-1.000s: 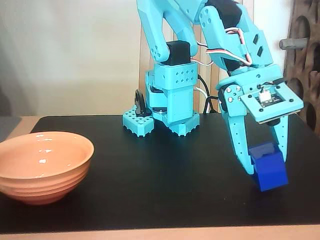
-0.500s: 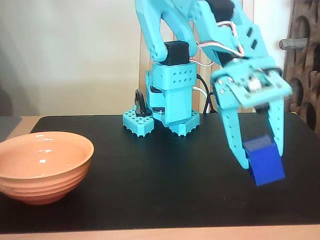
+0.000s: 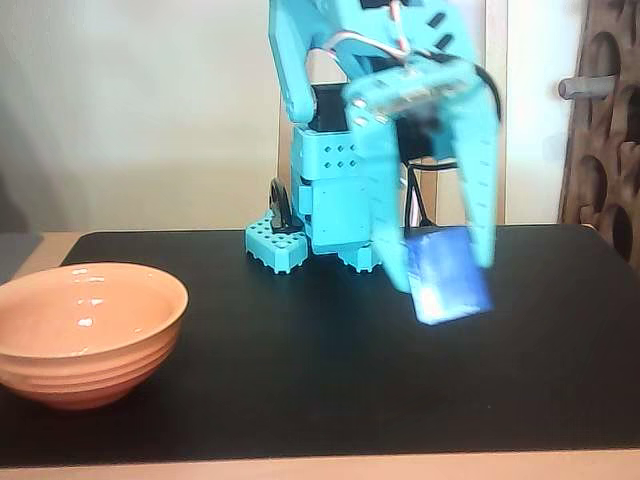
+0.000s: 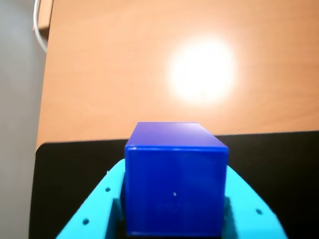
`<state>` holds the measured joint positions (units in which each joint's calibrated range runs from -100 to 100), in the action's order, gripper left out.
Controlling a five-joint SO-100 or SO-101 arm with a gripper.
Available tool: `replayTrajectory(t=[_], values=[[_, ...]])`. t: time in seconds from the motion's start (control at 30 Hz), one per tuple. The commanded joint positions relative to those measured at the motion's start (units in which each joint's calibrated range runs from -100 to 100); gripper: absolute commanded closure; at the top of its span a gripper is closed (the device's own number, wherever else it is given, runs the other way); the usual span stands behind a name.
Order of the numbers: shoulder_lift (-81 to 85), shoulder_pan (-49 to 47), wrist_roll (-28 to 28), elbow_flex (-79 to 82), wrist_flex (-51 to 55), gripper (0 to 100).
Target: Place the blue cube in the orange bowl.
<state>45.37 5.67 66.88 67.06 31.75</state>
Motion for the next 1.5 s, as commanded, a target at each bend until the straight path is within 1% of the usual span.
replayTrajectory(t=[0.0,0.13,0.33,0.5,0.63,1.17,1.27,1.47], values=[[6.1,7.8,-2.0,-0.9,3.2,89],[7.9,12.2,-3.8,-0.8,4.6,89],[12.3,21.1,-6.8,-0.5,10.0,89],[15.5,26.6,-7.8,-0.4,13.8,89],[16.6,31.4,-9.6,-0.4,13.8,89],[16.1,51.8,-11.5,-0.3,13.5,89],[14.7,53.4,-11.5,0.4,12.9,89],[8.0,53.1,-11.5,-0.3,8.8,89]])
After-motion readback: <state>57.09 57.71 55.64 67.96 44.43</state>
